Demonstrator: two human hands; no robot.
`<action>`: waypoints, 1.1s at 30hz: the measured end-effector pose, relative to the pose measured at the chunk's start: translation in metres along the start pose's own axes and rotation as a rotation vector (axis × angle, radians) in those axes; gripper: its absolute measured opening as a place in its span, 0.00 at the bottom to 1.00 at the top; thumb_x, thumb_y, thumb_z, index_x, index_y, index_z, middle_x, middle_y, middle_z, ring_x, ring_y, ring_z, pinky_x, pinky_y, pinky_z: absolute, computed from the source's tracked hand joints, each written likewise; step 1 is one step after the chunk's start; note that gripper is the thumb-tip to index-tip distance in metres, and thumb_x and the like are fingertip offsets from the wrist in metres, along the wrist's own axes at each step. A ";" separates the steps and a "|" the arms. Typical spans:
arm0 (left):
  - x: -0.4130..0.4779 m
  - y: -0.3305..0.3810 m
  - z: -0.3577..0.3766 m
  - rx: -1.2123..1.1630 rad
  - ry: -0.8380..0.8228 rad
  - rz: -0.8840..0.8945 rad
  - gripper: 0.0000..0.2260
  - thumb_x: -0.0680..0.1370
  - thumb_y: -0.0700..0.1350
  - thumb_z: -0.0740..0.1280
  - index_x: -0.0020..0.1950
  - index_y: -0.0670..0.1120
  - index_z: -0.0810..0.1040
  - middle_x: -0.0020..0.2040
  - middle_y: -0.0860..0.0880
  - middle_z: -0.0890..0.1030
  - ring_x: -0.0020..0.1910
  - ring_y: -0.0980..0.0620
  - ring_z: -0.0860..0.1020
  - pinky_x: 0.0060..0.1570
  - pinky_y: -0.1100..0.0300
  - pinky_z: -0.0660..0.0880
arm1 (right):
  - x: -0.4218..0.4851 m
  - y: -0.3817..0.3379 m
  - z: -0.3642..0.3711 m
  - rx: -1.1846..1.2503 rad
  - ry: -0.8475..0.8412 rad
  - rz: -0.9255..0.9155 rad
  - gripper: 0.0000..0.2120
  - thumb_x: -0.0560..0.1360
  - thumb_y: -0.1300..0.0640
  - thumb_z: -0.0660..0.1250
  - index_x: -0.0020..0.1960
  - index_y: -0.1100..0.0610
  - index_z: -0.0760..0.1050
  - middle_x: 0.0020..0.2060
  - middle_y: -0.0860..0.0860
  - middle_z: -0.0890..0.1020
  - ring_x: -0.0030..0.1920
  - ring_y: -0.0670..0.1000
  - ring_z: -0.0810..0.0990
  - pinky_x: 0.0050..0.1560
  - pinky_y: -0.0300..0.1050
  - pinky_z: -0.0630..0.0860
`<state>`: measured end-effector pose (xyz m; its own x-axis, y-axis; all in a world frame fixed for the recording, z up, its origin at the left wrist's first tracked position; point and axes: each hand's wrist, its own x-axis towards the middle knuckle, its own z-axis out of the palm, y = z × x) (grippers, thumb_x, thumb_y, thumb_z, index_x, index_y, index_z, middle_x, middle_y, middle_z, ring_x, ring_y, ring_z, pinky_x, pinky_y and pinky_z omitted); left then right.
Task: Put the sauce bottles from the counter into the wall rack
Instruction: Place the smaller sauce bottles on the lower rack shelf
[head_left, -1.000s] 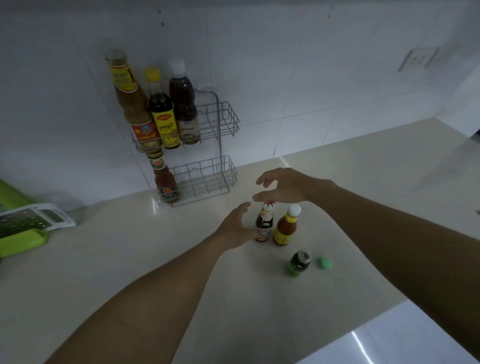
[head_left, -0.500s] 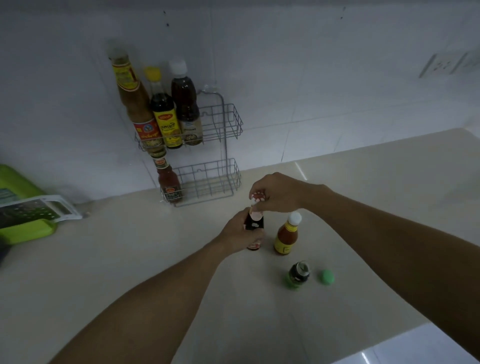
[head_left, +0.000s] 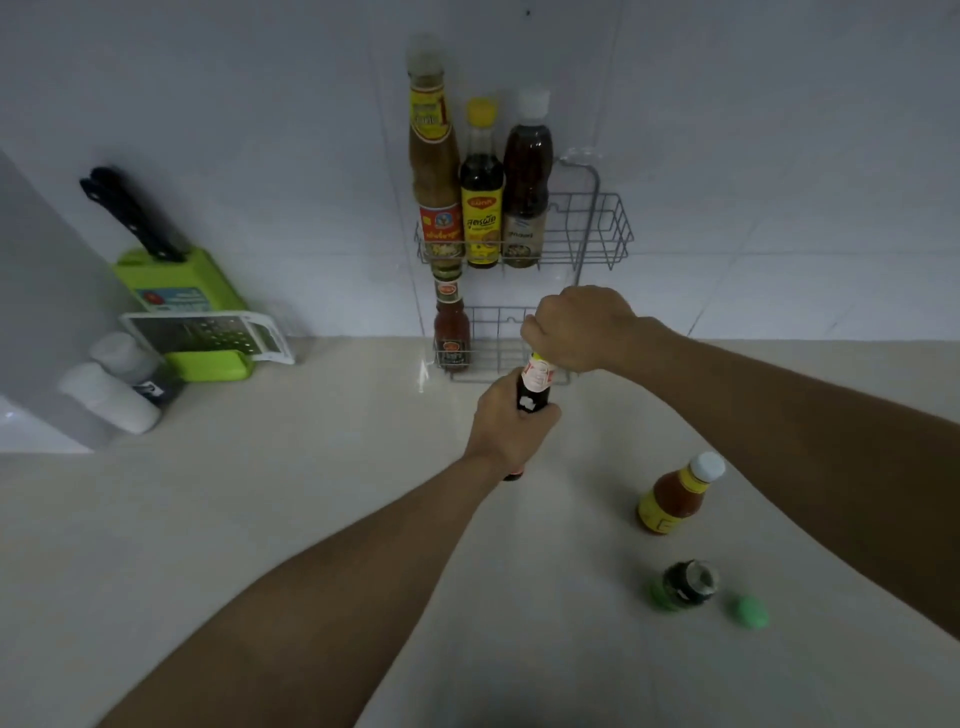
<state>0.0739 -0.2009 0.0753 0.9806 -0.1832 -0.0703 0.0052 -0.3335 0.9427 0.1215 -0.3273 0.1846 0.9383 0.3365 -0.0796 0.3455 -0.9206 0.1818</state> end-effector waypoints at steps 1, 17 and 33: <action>-0.001 -0.001 -0.003 0.022 0.023 0.000 0.07 0.70 0.43 0.70 0.41 0.46 0.72 0.35 0.48 0.77 0.34 0.52 0.73 0.37 0.56 0.72 | 0.005 -0.002 -0.002 0.037 -0.035 0.015 0.23 0.84 0.45 0.50 0.53 0.61 0.76 0.47 0.57 0.78 0.48 0.60 0.76 0.43 0.49 0.70; 0.004 0.001 -0.010 0.035 -0.026 -0.106 0.08 0.71 0.40 0.72 0.41 0.45 0.73 0.37 0.45 0.78 0.35 0.49 0.75 0.39 0.57 0.74 | -0.001 -0.005 0.009 0.383 0.076 0.041 0.26 0.82 0.42 0.55 0.29 0.54 0.68 0.29 0.50 0.73 0.35 0.55 0.75 0.36 0.46 0.69; 0.034 -0.004 -0.017 -0.074 -0.064 -0.094 0.26 0.70 0.33 0.76 0.57 0.41 0.62 0.47 0.50 0.75 0.45 0.56 0.78 0.41 0.64 0.78 | -0.007 -0.025 0.062 1.214 -0.119 0.297 0.14 0.75 0.47 0.72 0.57 0.52 0.81 0.51 0.50 0.85 0.53 0.49 0.83 0.60 0.52 0.79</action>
<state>0.1109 -0.1895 0.0744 0.9606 -0.2139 -0.1775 0.1129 -0.2830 0.9524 0.1054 -0.3190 0.1197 0.9492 0.1230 -0.2895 -0.1722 -0.5673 -0.8053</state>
